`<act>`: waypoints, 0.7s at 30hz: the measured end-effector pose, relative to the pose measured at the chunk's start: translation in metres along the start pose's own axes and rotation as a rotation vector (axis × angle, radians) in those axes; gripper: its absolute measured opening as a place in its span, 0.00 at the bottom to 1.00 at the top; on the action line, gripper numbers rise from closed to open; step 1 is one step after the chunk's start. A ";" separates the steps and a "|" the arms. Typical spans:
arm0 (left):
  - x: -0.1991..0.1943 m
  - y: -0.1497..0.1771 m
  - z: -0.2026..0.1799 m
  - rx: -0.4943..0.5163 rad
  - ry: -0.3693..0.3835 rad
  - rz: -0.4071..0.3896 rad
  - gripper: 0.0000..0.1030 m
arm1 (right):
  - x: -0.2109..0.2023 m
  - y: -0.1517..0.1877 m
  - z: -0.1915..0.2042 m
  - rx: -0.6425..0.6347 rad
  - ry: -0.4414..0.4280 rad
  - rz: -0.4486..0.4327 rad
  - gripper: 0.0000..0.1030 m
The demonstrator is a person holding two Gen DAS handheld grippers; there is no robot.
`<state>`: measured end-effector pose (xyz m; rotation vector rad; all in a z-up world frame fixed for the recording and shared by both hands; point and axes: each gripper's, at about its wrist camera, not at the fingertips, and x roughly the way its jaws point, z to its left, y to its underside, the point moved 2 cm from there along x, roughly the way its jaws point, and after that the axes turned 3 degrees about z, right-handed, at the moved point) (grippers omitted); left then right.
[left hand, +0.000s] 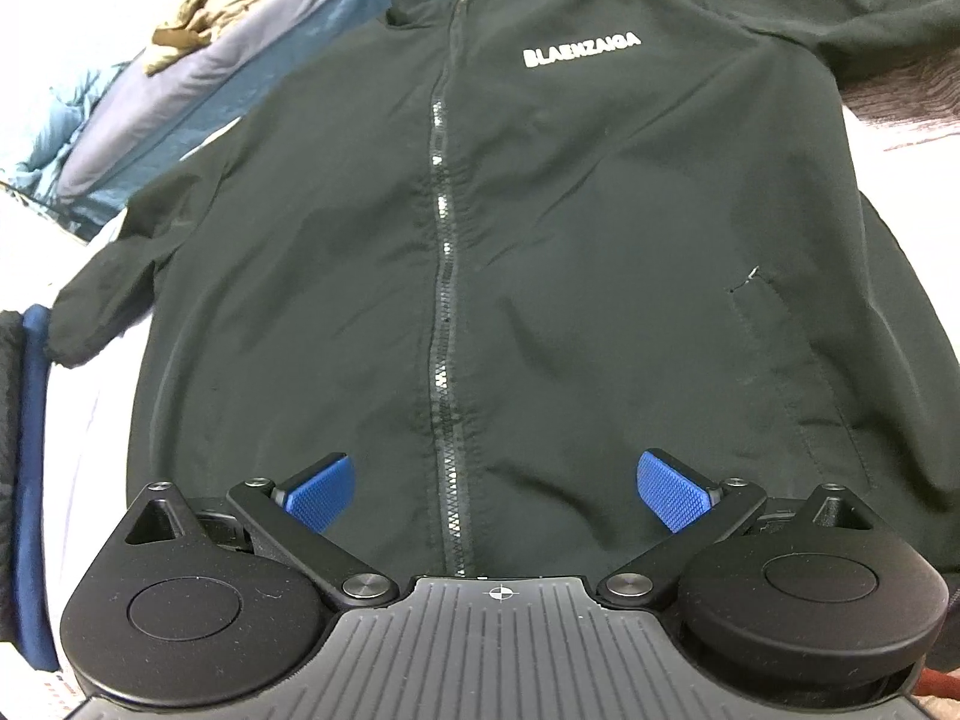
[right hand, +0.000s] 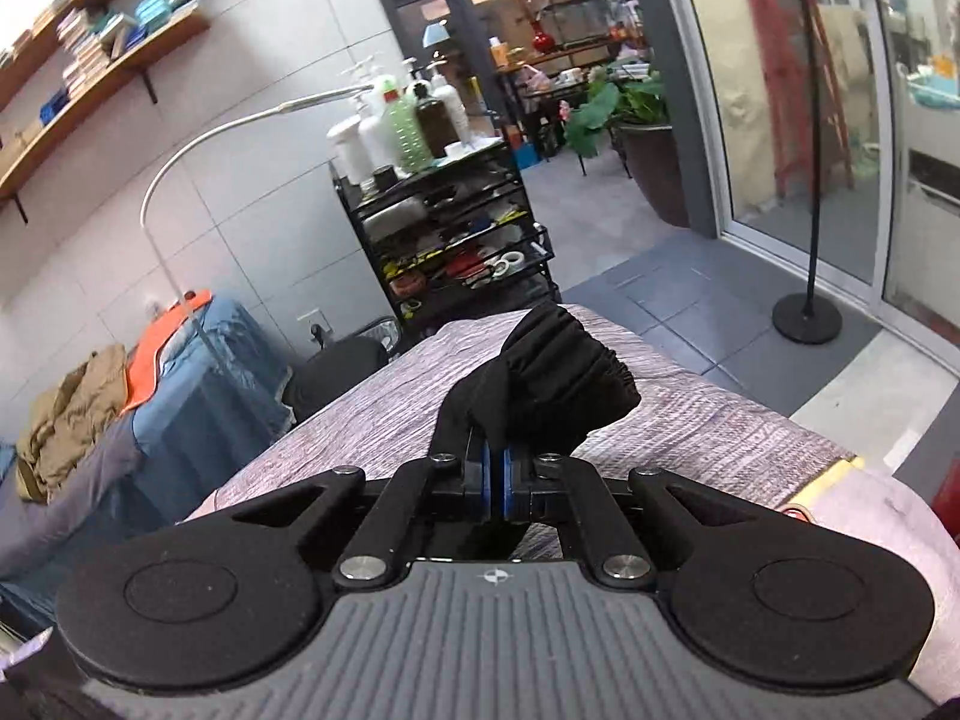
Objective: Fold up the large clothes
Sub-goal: 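Grasp a sleeve cuff with the right tool and fold it across the jacket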
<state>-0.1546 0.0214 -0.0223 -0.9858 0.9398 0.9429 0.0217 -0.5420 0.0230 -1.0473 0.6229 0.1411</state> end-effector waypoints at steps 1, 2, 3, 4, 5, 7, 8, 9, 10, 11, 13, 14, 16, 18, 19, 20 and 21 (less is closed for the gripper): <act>0.000 0.001 0.001 -0.001 0.002 -0.001 1.00 | 0.001 -0.001 0.009 0.005 -0.014 0.002 0.06; 0.000 0.001 0.003 -0.003 0.002 0.000 1.00 | 0.001 -0.003 0.020 0.009 -0.049 0.002 0.06; 0.001 0.002 0.003 -0.008 0.000 0.000 1.00 | 0.000 -0.003 0.035 0.009 -0.095 0.007 0.06; 0.000 0.003 0.005 -0.016 0.000 -0.003 1.00 | 0.000 -0.003 0.055 -0.003 -0.147 0.020 0.06; 0.000 0.003 0.008 -0.025 0.001 -0.007 1.00 | 0.000 0.000 0.079 -0.028 -0.205 0.038 0.06; 0.003 0.004 0.017 -0.049 -0.009 -0.016 1.00 | -0.002 0.011 0.136 -0.073 -0.333 0.079 0.06; 0.004 0.005 0.023 -0.064 -0.015 -0.019 1.00 | -0.002 0.019 0.164 -0.092 -0.393 0.101 0.06; 0.005 0.005 0.029 -0.080 -0.019 -0.022 1.00 | -0.002 0.028 0.193 -0.115 -0.445 0.125 0.06; 0.005 0.007 0.037 -0.099 -0.024 -0.025 1.00 | -0.001 0.040 0.225 -0.145 -0.493 0.152 0.06; 0.006 0.009 0.046 -0.120 -0.030 -0.030 1.00 | -0.001 0.052 0.254 -0.178 -0.529 0.171 0.06; 0.006 0.015 0.066 -0.161 -0.042 -0.036 1.00 | 0.000 0.080 0.316 -0.263 -0.587 0.201 0.06; 0.007 0.020 0.077 -0.181 -0.049 -0.037 1.00 | 0.003 0.096 0.344 -0.304 -0.608 0.219 0.06; 0.008 0.033 0.099 -0.219 -0.066 -0.037 1.00 | 0.009 0.129 0.393 -0.383 -0.620 0.253 0.06; 0.011 0.049 0.121 -0.257 -0.085 -0.034 1.00 | 0.018 0.161 0.431 -0.448 -0.615 0.287 0.06; 0.013 0.058 0.131 -0.274 -0.094 -0.025 1.00 | 0.022 0.176 0.446 -0.475 -0.607 0.305 0.06; 0.016 0.066 0.141 -0.290 -0.100 -0.014 1.00 | 0.027 0.192 0.460 -0.502 -0.597 0.325 0.06; 0.019 0.075 0.151 -0.306 -0.102 -0.006 1.00 | 0.032 0.207 0.471 -0.529 -0.586 0.341 0.06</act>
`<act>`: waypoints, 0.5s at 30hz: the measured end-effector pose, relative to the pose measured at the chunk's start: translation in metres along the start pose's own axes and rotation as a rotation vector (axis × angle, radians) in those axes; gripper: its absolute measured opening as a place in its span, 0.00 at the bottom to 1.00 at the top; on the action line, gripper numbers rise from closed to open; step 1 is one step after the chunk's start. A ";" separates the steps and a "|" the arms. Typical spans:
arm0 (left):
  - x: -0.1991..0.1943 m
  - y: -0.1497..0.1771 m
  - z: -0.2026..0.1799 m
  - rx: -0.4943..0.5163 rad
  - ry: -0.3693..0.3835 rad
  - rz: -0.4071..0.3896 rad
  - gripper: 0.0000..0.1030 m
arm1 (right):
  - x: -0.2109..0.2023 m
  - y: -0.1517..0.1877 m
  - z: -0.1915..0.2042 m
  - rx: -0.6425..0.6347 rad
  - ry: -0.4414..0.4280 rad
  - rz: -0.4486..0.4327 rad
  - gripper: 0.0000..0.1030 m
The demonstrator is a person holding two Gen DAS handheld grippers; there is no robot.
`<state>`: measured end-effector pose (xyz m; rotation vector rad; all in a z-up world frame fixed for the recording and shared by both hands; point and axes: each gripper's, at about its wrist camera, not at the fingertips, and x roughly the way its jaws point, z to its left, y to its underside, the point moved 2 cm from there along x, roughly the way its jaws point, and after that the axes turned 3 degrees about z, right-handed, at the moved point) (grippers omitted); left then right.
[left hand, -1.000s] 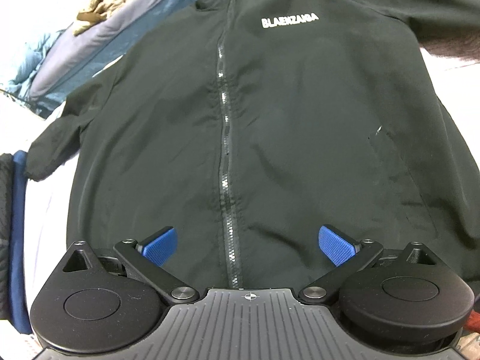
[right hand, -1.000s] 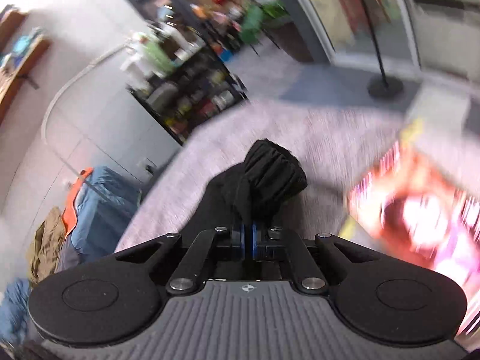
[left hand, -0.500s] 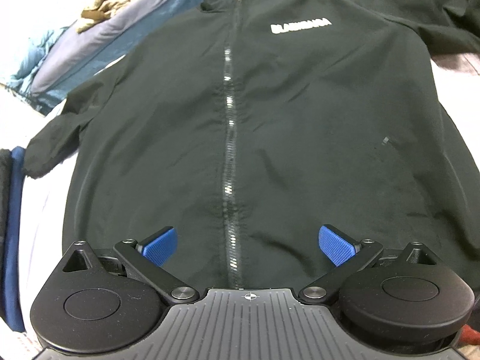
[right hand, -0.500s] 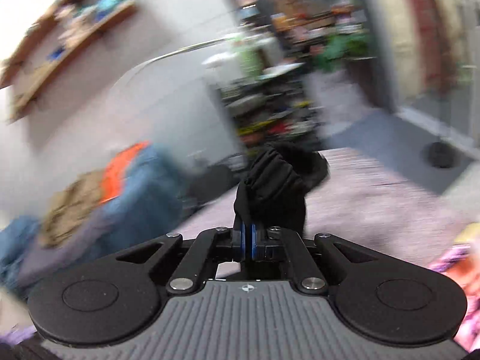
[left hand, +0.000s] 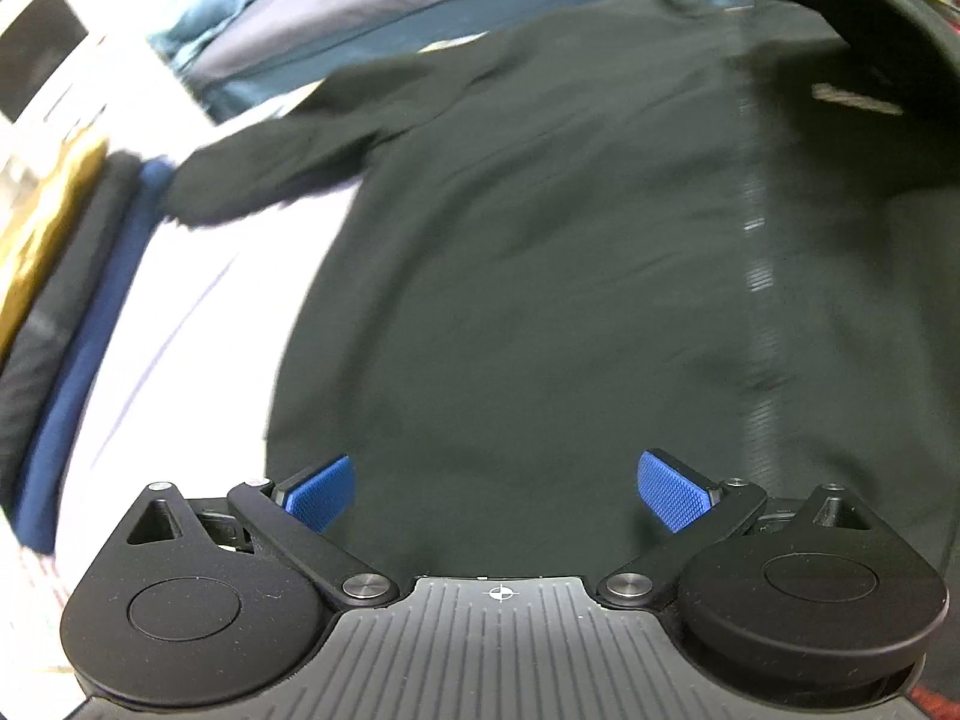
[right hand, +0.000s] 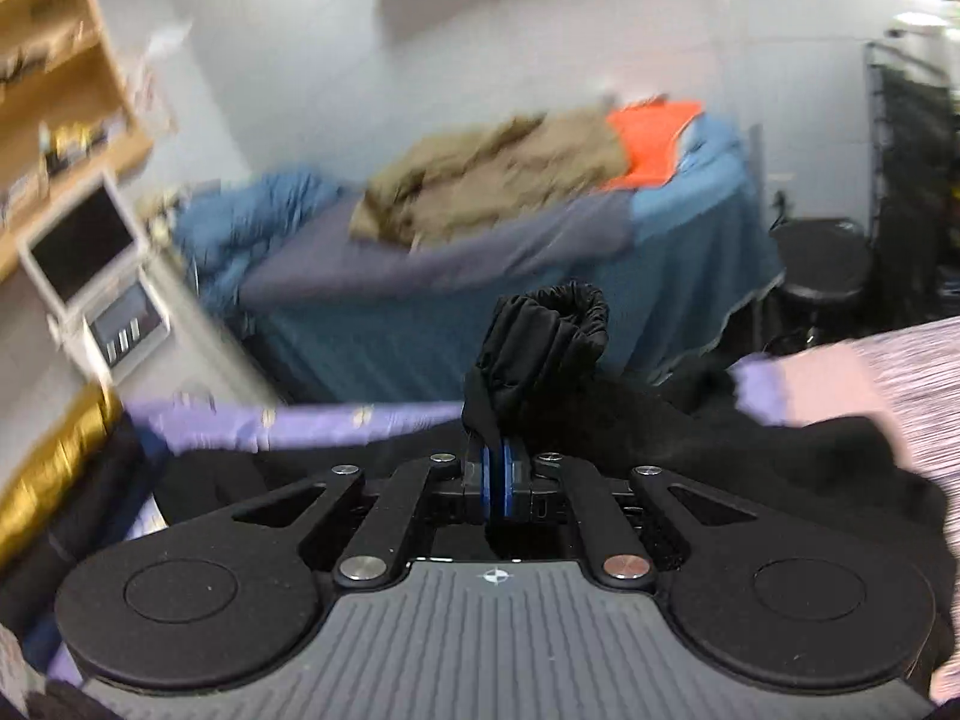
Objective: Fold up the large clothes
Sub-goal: 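Grasp a sleeve cuff with the right tool and fold it across the jacket, then open the right tool and release the folded sleeve on the jacket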
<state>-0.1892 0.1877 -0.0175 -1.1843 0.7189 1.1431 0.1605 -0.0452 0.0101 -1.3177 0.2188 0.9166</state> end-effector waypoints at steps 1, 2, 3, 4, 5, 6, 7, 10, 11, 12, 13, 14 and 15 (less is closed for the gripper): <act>0.004 0.005 0.012 -0.014 -0.001 0.008 1.00 | 0.016 0.006 0.010 -0.022 0.013 0.025 0.07; 0.009 0.010 0.023 -0.028 -0.002 0.017 1.00 | 0.031 0.015 0.020 -0.046 0.031 0.052 0.07; 0.013 0.016 0.033 -0.039 -0.003 0.024 1.00 | 0.043 0.024 0.027 -0.063 0.051 0.076 0.07; 0.017 0.019 0.042 -0.047 -0.003 0.032 1.00 | 0.055 0.034 0.034 -0.069 0.069 0.097 0.08; 0.022 0.021 0.050 -0.053 -0.002 0.042 1.00 | 0.063 0.042 0.040 -0.067 0.079 0.114 0.10; 0.026 0.023 0.057 -0.057 0.001 0.050 1.00 | 0.068 0.053 0.049 -0.065 0.086 0.129 0.11; 0.031 0.023 0.063 -0.060 0.004 0.057 1.00 | 0.075 0.058 0.054 -0.061 0.092 0.141 0.12; 0.039 0.022 0.075 -0.053 0.018 0.056 1.00 | 0.093 0.073 0.063 -0.071 0.083 0.172 0.32; 0.041 0.020 0.078 -0.044 0.023 0.052 1.00 | 0.095 0.078 0.069 -0.083 0.065 0.186 0.51; 0.043 0.018 0.080 -0.033 0.030 0.046 1.00 | 0.096 0.083 0.075 -0.090 0.032 0.205 0.63; 0.044 0.014 0.080 -0.019 0.035 0.036 1.00 | 0.094 0.085 0.078 -0.088 0.006 0.215 0.65; 0.045 0.010 0.081 -0.008 0.038 0.025 1.00 | 0.086 0.088 0.080 -0.075 -0.010 0.203 0.65; 0.046 0.006 0.081 0.001 0.045 0.012 1.00 | 0.075 0.089 0.081 -0.055 -0.018 0.176 0.65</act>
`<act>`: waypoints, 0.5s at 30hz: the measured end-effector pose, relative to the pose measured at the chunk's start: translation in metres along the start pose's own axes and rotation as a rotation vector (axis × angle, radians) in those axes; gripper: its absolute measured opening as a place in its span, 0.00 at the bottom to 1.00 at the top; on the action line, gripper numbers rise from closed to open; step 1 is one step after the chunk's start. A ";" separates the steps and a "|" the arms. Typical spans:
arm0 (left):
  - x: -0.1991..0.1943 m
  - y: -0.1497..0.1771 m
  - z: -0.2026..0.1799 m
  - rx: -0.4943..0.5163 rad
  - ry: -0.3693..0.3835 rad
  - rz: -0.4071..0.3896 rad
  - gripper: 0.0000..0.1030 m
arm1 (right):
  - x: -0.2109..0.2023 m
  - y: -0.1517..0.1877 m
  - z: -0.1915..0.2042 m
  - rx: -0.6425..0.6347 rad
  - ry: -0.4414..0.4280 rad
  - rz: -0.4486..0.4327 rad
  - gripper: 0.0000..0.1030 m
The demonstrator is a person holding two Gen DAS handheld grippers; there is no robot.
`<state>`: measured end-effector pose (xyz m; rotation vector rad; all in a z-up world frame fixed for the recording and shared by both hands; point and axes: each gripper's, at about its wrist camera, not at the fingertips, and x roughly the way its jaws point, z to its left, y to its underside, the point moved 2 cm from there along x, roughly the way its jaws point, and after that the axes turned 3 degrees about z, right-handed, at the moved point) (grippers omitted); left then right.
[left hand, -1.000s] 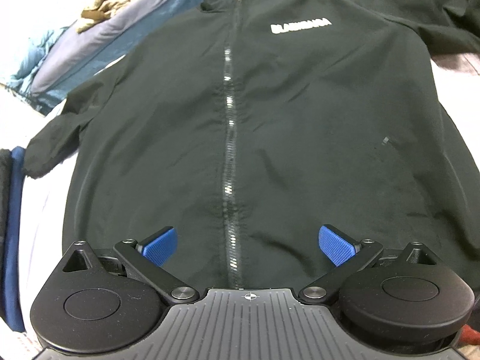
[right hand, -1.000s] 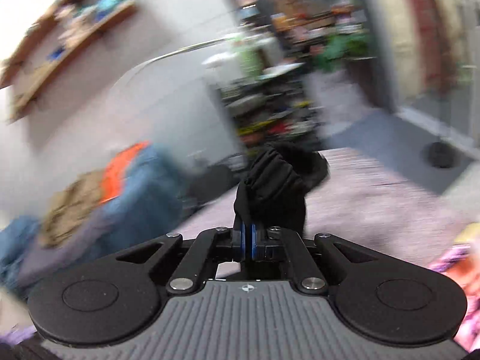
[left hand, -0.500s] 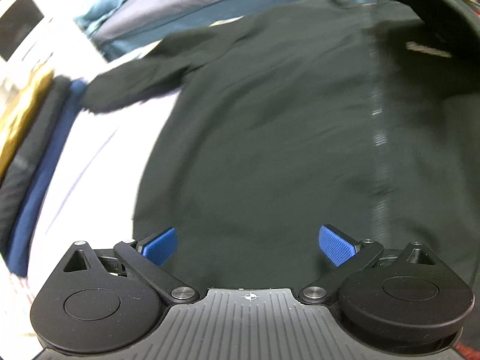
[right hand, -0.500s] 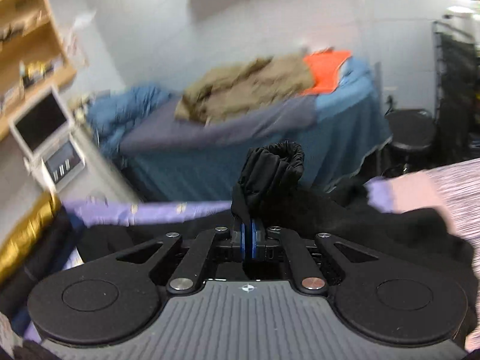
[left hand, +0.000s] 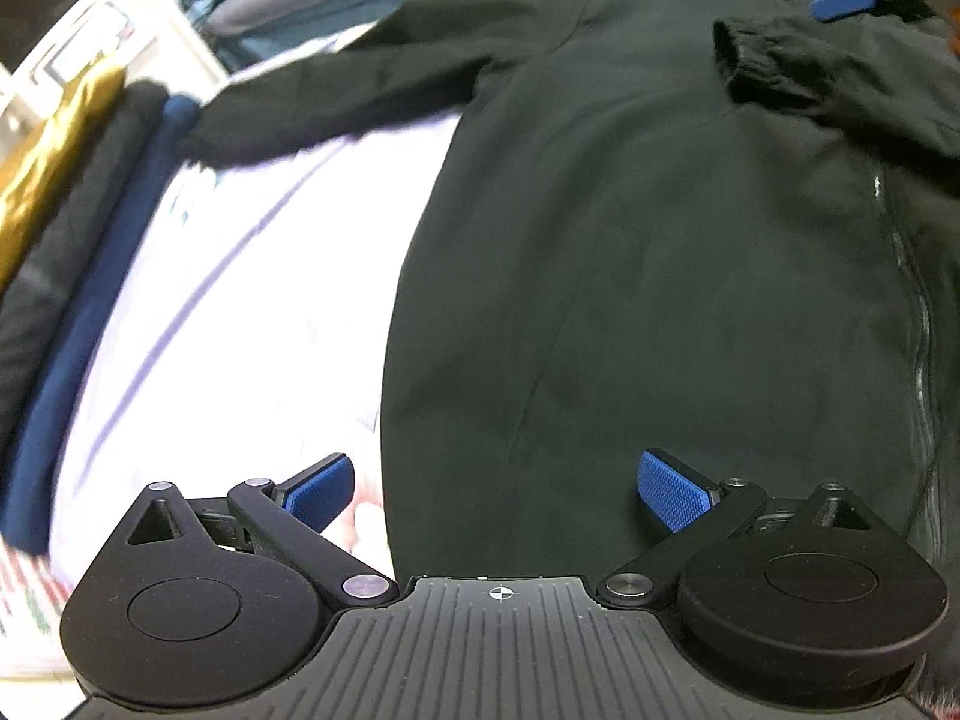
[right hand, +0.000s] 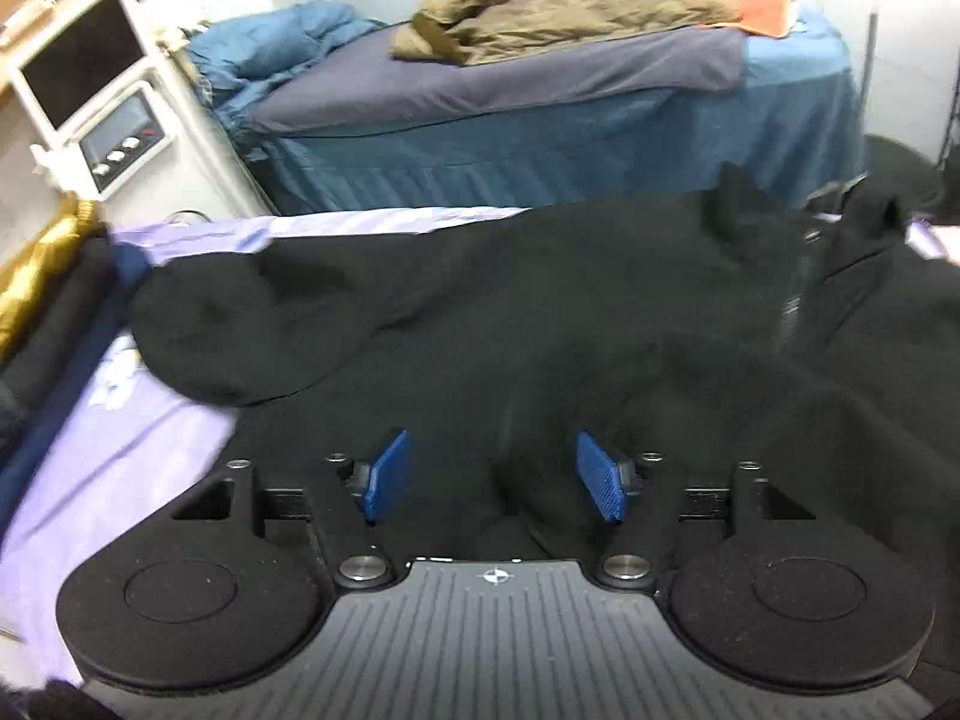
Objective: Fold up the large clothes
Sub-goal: 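Open the right tool and release the folded sleeve on the jacket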
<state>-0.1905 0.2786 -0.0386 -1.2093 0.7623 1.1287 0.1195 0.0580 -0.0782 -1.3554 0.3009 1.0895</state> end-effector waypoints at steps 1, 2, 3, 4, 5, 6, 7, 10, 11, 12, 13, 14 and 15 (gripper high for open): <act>0.000 -0.007 -0.001 0.010 0.015 -0.012 1.00 | -0.013 0.003 -0.002 0.025 -0.004 -0.032 0.66; -0.001 -0.015 -0.002 0.020 0.035 -0.029 1.00 | -0.026 0.006 -0.007 0.052 -0.001 -0.064 0.66; -0.002 -0.023 -0.004 0.032 0.053 -0.049 1.00 | -0.037 0.008 -0.015 0.076 0.011 -0.093 0.66; -0.004 -0.033 -0.008 0.045 0.070 -0.069 1.00 | -0.049 0.010 -0.026 0.098 0.042 -0.122 0.66; -0.005 -0.044 -0.013 0.061 0.088 -0.090 1.00 | -0.060 0.009 -0.040 0.118 0.093 -0.143 0.66; -0.006 -0.055 -0.020 0.075 0.104 -0.111 1.00 | -0.067 0.012 -0.054 0.135 0.158 -0.155 0.67; -0.007 -0.069 -0.028 0.088 0.120 -0.131 1.00 | -0.073 0.014 -0.071 0.156 0.228 -0.154 0.69; -0.009 -0.112 -0.058 0.139 0.182 -0.179 1.00 | -0.073 0.027 -0.121 0.227 0.368 -0.080 0.71; -0.011 -0.122 -0.071 0.161 0.186 -0.182 1.00 | -0.068 0.035 -0.137 0.233 0.412 -0.039 0.72; -0.012 -0.130 -0.081 0.180 0.184 -0.188 1.00 | -0.058 0.044 -0.149 0.223 0.438 0.026 0.72; -0.014 -0.136 -0.091 0.198 0.185 -0.199 1.00 | -0.047 0.054 -0.159 0.205 0.449 0.106 0.71; -0.015 -0.140 -0.100 0.217 0.189 -0.207 1.00 | -0.039 0.064 -0.166 0.180 0.455 0.162 0.69; -0.015 -0.143 -0.105 0.234 0.193 -0.212 1.00 | -0.034 0.071 -0.168 0.153 0.449 0.182 0.69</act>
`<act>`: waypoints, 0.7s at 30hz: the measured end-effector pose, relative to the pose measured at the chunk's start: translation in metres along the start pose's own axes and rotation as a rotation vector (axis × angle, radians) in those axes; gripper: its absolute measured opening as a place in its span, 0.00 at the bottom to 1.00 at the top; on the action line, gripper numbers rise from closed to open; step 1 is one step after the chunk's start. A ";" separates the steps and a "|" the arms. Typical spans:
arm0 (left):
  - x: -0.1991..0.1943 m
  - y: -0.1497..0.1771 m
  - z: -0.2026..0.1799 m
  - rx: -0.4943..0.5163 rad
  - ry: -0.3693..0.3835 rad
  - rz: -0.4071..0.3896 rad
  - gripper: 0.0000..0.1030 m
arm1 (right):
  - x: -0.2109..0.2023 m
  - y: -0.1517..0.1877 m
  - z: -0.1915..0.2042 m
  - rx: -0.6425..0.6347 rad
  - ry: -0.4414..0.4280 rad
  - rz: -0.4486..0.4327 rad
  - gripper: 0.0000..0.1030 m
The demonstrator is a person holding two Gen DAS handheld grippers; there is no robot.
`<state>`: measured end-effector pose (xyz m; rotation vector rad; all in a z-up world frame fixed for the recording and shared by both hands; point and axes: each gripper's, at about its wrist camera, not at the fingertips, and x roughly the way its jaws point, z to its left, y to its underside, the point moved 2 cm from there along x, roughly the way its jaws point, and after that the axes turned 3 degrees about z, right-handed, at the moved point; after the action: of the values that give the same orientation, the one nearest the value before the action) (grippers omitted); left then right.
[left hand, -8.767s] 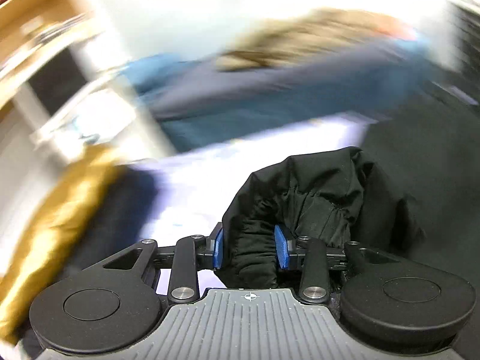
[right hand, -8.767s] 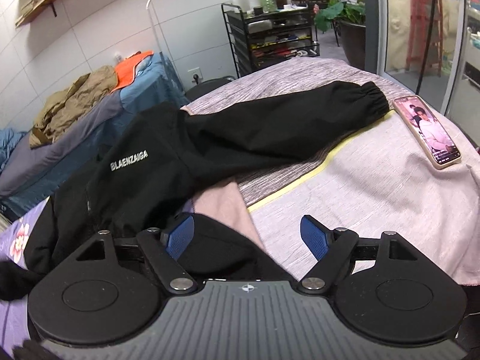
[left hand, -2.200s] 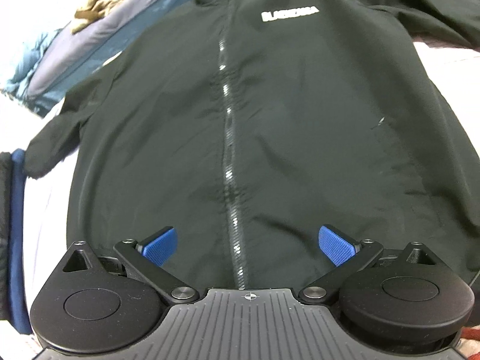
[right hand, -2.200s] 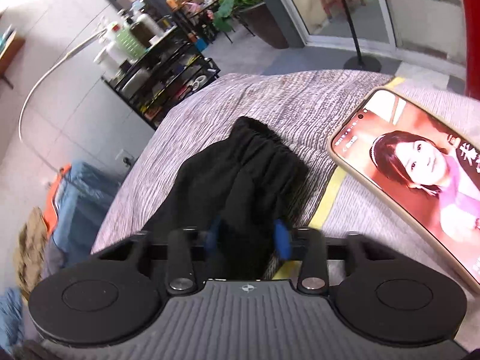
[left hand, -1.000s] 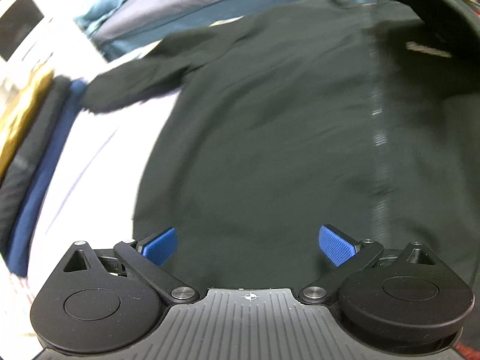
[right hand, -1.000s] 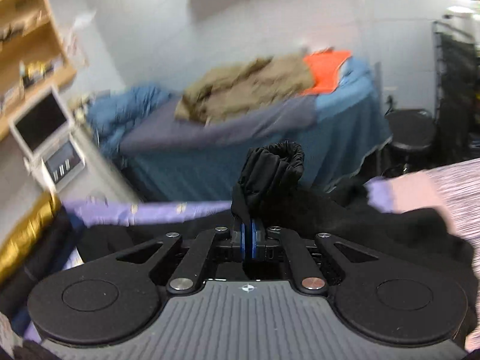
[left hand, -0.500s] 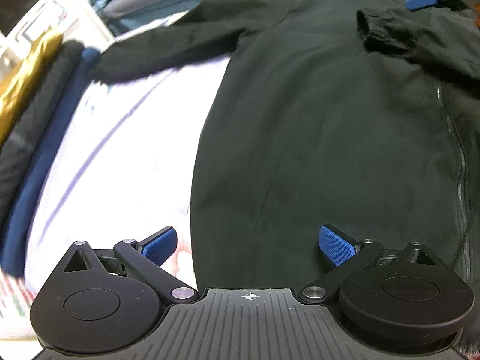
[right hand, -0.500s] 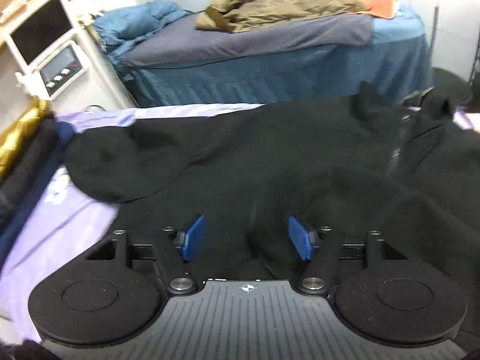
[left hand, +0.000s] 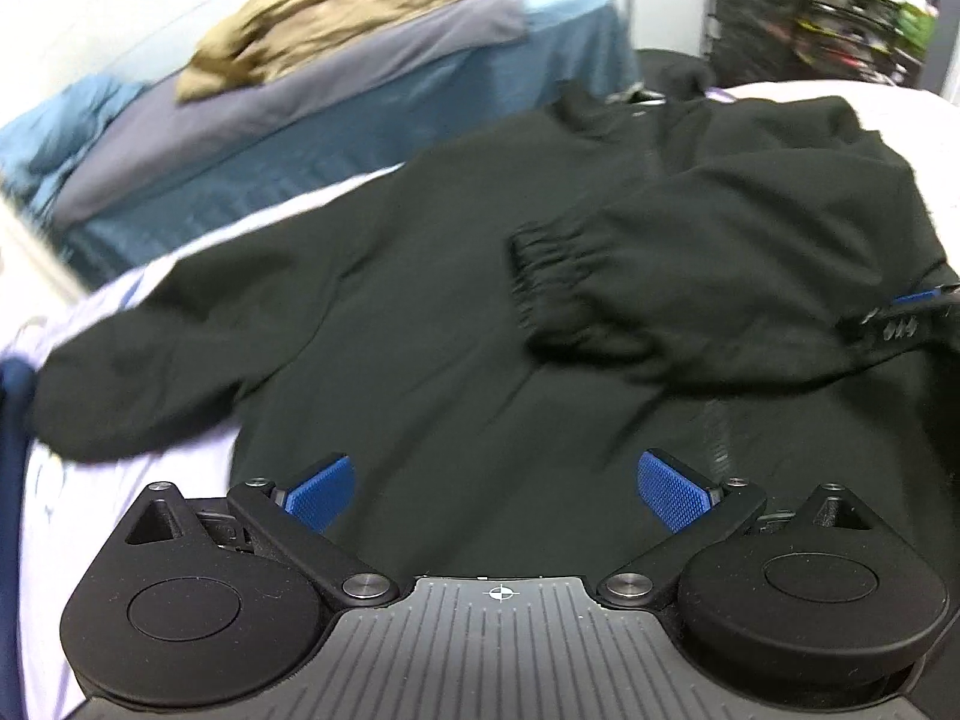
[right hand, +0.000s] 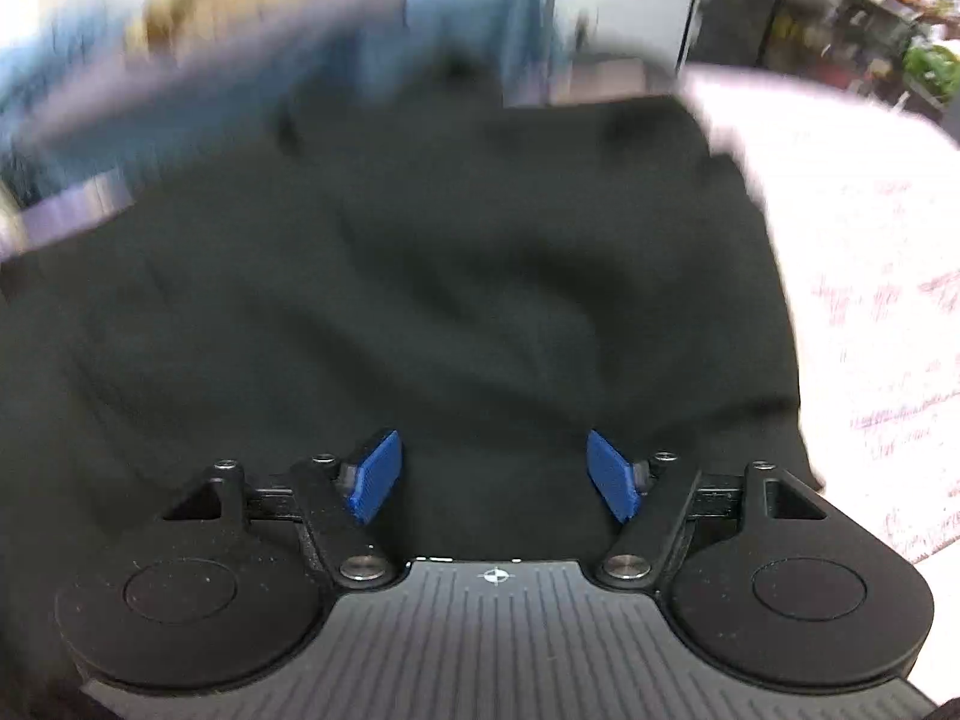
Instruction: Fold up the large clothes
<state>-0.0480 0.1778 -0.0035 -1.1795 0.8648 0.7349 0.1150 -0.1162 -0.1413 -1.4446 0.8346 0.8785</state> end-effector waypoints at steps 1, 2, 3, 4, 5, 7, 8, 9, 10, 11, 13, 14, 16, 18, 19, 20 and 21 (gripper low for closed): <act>0.000 0.000 -0.005 0.017 0.003 -0.001 1.00 | -0.001 0.004 0.001 -0.019 -0.003 -0.017 0.69; -0.002 0.003 -0.011 0.031 0.005 0.000 1.00 | -0.007 0.006 0.002 -0.014 0.000 -0.036 0.69; -0.003 0.007 -0.014 0.041 0.006 0.002 1.00 | -0.016 0.007 0.003 0.009 -0.002 -0.056 0.69; -0.004 0.013 -0.018 0.048 0.006 0.008 1.00 | -0.029 0.010 0.004 0.031 -0.021 -0.089 0.69; -0.003 0.017 -0.020 0.051 0.007 0.017 1.00 | -0.044 0.014 0.006 0.044 -0.058 -0.130 0.73; -0.002 0.030 -0.021 0.041 -0.001 0.043 1.00 | -0.068 0.029 0.014 0.044 -0.123 -0.196 0.85; -0.001 0.037 -0.021 0.025 -0.008 0.060 1.00 | -0.077 0.041 0.019 0.034 -0.149 -0.213 0.92; -0.002 0.044 -0.020 0.005 -0.012 0.079 1.00 | -0.079 0.055 0.027 0.018 -0.172 -0.212 0.94; 0.000 0.049 -0.018 -0.015 -0.013 0.101 1.00 | -0.077 0.069 0.034 0.001 -0.184 -0.203 0.94; 0.003 0.053 -0.018 -0.030 -0.015 0.122 1.00 | -0.071 0.083 0.043 -0.020 -0.185 -0.192 0.94; 0.004 0.060 -0.019 -0.033 -0.035 0.160 1.00 | -0.051 0.103 0.065 -0.058 -0.145 -0.162 0.94; 0.002 0.063 -0.019 -0.027 -0.045 0.166 1.00 | -0.039 0.112 0.072 -0.065 -0.114 -0.147 0.97; 0.000 0.064 -0.022 -0.012 -0.058 0.172 1.00 | -0.021 0.120 0.085 -0.098 -0.034 -0.175 1.00; -0.002 0.064 -0.027 -0.001 -0.058 0.172 1.00 | -0.021 0.133 0.084 -0.151 -0.015 -0.281 1.00; -0.002 0.064 -0.029 0.002 -0.054 0.176 1.00 | -0.020 0.140 0.078 -0.146 -0.041 -0.327 1.00; 0.002 0.063 -0.033 0.005 -0.051 0.185 1.00 | -0.018 0.146 0.073 -0.145 -0.064 -0.371 1.00; 0.003 0.063 -0.037 0.006 -0.048 0.192 1.00 | -0.017 0.146 0.068 -0.135 -0.076 -0.390 1.00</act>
<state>-0.1067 0.1566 -0.0408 -1.0790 0.9481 0.9130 -0.0257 -0.0556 -0.1952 -1.6118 0.4205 0.6951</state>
